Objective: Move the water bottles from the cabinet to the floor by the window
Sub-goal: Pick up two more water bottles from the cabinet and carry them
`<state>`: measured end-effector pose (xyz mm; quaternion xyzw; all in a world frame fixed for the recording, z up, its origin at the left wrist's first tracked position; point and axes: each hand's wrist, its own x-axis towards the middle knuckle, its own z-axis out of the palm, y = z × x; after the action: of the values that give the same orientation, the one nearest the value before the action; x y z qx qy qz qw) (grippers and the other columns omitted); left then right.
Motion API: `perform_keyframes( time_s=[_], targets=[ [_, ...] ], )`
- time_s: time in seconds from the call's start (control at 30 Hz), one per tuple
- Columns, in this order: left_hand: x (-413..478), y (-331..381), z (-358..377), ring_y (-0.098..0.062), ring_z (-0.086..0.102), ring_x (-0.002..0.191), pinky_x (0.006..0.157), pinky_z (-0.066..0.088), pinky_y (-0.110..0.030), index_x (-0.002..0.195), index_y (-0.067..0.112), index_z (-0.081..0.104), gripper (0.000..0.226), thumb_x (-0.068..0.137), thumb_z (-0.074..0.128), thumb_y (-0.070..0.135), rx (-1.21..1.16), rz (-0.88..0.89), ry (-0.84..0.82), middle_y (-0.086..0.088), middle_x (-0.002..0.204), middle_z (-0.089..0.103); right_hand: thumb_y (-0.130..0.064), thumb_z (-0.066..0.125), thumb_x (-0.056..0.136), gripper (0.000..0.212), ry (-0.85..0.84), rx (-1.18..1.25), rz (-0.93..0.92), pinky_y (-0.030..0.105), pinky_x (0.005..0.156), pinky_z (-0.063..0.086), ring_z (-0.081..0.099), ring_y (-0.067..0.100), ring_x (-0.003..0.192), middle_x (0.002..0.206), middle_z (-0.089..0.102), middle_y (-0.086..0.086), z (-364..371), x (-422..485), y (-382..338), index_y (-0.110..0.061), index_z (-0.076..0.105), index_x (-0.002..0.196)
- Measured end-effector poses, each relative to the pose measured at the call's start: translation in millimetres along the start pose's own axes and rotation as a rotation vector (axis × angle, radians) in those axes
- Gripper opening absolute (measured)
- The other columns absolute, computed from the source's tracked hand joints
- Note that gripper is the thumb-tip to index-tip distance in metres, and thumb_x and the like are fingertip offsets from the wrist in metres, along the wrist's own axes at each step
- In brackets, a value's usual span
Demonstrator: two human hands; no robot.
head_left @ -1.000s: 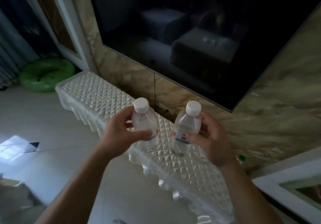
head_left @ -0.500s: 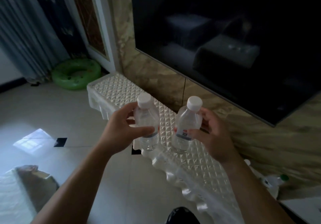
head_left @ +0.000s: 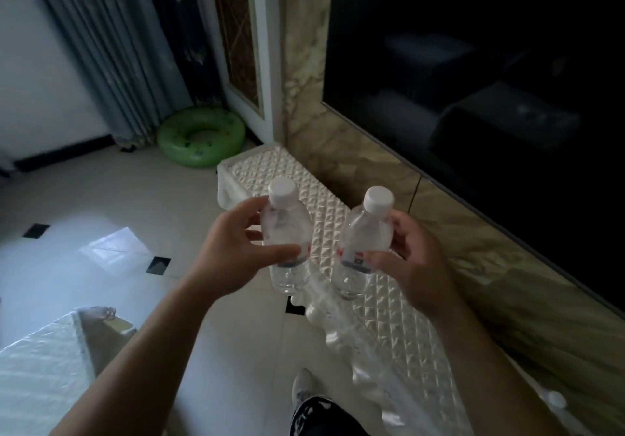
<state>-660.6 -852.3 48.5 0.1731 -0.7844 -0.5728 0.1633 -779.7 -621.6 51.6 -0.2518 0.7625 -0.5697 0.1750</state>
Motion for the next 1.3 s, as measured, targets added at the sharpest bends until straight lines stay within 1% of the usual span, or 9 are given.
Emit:
perform_keyframes(
  time_s=[0.1,0.3,0.53,0.67,0.8,0.9,1.07,1.2,1.3],
  targets=[
    [30,-2,-15,-0.016,0.070,0.092,0.081,0.059,-0.042,0.120,0.019,0.061,0.081,0.047,0.090,0.041,0.026,0.000,0.039,0.000,0.103,0.071,-0.027,0.072,0.066,0.054,-0.038,0.010,-0.004,0.048,0.090,0.055,0.066,0.011,0.103,0.110,0.069,-0.010,8,39,-2,-0.035,0.059,0.118],
    [82,-6,-37,-0.014,0.070,0.091,0.080,0.058,-0.035,0.118,0.024,0.062,0.077,0.046,0.087,0.039,0.005,-0.022,0.110,0.002,0.102,0.072,-0.026,0.074,0.067,0.054,-0.112,0.004,-0.029,0.048,0.091,0.055,0.066,0.012,0.104,0.110,0.069,-0.009,21,114,-9,-0.035,0.059,0.118],
    [123,-13,-72,-0.013,0.069,0.093,0.078,0.057,-0.028,0.122,0.019,0.060,0.079,0.049,0.085,0.037,0.011,-0.007,0.161,0.003,0.105,0.071,-0.030,0.074,0.067,0.055,-0.172,-0.010,-0.059,0.043,0.090,0.056,0.066,0.011,0.103,0.111,0.069,-0.008,47,174,-21,-0.035,0.058,0.119],
    [144,-26,-99,-0.014,0.069,0.094,0.079,0.057,-0.029,0.122,0.017,0.060,0.079,0.050,0.086,0.035,-0.006,-0.008,0.177,0.002,0.105,0.071,-0.021,0.074,0.068,0.057,-0.178,-0.015,-0.064,0.042,0.090,0.057,0.067,0.013,0.103,0.111,0.070,-0.005,72,201,-27,-0.024,0.058,0.123],
    [165,-40,-134,-0.013,0.069,0.094,0.078,0.057,-0.028,0.122,0.017,0.061,0.079,0.049,0.086,0.034,-0.018,-0.009,0.176,0.001,0.104,0.071,-0.025,0.075,0.066,0.059,-0.160,-0.019,-0.068,0.038,0.089,0.057,0.067,0.012,0.102,0.110,0.070,-0.005,105,224,-36,-0.022,0.058,0.123],
    [180,-52,-166,-0.014,0.069,0.093,0.079,0.058,-0.031,0.120,0.019,0.062,0.077,0.049,0.087,0.033,-0.016,-0.010,0.166,0.001,0.104,0.071,-0.034,0.074,0.062,0.063,-0.147,-0.015,-0.063,0.039,0.088,0.057,0.067,0.013,0.102,0.109,0.070,-0.005,138,241,-47,-0.023,0.059,0.122],
    [203,-75,-231,-0.015,0.069,0.095,0.084,0.058,-0.041,0.122,0.021,0.061,0.082,0.048,0.093,0.035,-0.006,-0.012,0.141,0.003,0.106,0.071,-0.027,0.075,0.065,0.054,-0.134,-0.010,-0.079,0.037,0.084,0.057,0.068,0.015,0.099,0.106,0.071,-0.003,199,272,-66,-0.025,0.061,0.117],
    [217,-93,-284,-0.015,0.069,0.097,0.085,0.057,-0.043,0.122,0.024,0.061,0.081,0.049,0.089,0.041,-0.011,-0.006,0.127,0.004,0.108,0.070,-0.022,0.074,0.068,0.054,-0.131,-0.033,-0.093,0.037,0.084,0.058,0.067,0.014,0.099,0.106,0.070,-0.004,250,292,-78,-0.024,0.060,0.119],
    [227,-102,-321,-0.014,0.068,0.097,0.084,0.058,-0.043,0.123,0.024,0.061,0.080,0.050,0.091,0.039,0.002,-0.004,0.116,0.005,0.108,0.070,-0.028,0.074,0.066,0.056,-0.127,-0.041,-0.100,0.039,0.086,0.057,0.067,0.012,0.100,0.108,0.069,-0.007,284,304,-86,-0.026,0.059,0.120]
  ],
)
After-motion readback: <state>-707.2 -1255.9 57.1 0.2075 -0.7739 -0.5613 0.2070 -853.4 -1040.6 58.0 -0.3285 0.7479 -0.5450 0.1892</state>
